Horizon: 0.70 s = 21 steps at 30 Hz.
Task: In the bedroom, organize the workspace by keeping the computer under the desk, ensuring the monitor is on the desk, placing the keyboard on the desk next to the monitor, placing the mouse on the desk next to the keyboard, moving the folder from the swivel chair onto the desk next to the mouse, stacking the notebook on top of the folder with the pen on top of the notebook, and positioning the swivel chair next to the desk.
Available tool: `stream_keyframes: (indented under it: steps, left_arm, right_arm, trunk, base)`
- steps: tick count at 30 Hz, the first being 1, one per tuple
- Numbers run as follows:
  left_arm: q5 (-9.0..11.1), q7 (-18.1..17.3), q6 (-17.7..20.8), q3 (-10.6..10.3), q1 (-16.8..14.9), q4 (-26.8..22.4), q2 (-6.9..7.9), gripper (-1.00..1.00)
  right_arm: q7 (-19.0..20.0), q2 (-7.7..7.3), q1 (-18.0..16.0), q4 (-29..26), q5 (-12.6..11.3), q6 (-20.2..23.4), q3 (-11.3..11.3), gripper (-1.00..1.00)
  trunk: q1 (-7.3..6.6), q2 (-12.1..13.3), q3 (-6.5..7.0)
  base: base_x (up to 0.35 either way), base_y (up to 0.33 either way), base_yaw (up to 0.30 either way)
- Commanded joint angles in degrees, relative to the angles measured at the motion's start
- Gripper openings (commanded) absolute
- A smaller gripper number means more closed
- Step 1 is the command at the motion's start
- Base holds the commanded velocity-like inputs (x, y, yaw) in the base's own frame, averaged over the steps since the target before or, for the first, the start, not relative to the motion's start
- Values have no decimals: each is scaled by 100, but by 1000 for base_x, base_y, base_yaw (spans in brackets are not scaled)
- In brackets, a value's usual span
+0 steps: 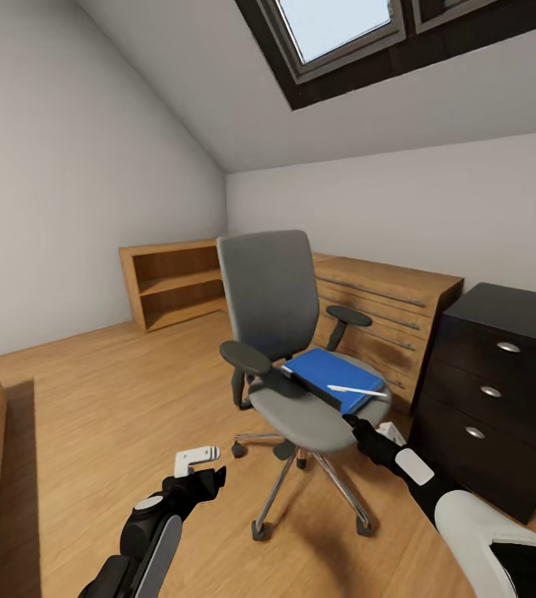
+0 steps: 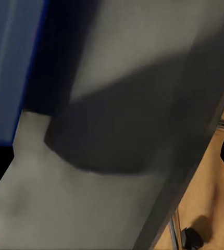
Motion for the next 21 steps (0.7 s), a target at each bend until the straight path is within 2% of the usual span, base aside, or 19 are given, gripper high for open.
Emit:
stream_keyframes:
  steps: [1,4,21]
  left_arm:
    - [62,52,19,-6,-4,-6,2,100]
    - [61,52,20,-6,-4,-6,6,100]
    - [66,52,17,-6,-4,-6,8,100]
  right_arm:
    - [18,1,-4,-5,-40,39,-28,100]
    - [17,1,-4,-5,-36,40,-19,100]
    - [25,1,-4,-5,-39,39,-30,100]
  trunk:
    - [2,-2,-6]
    - [2,-2,-6]
    - [2,-2,-6]
  base:
    - [261,0,0]
    - [176,0,0]
    - [319,0,0]
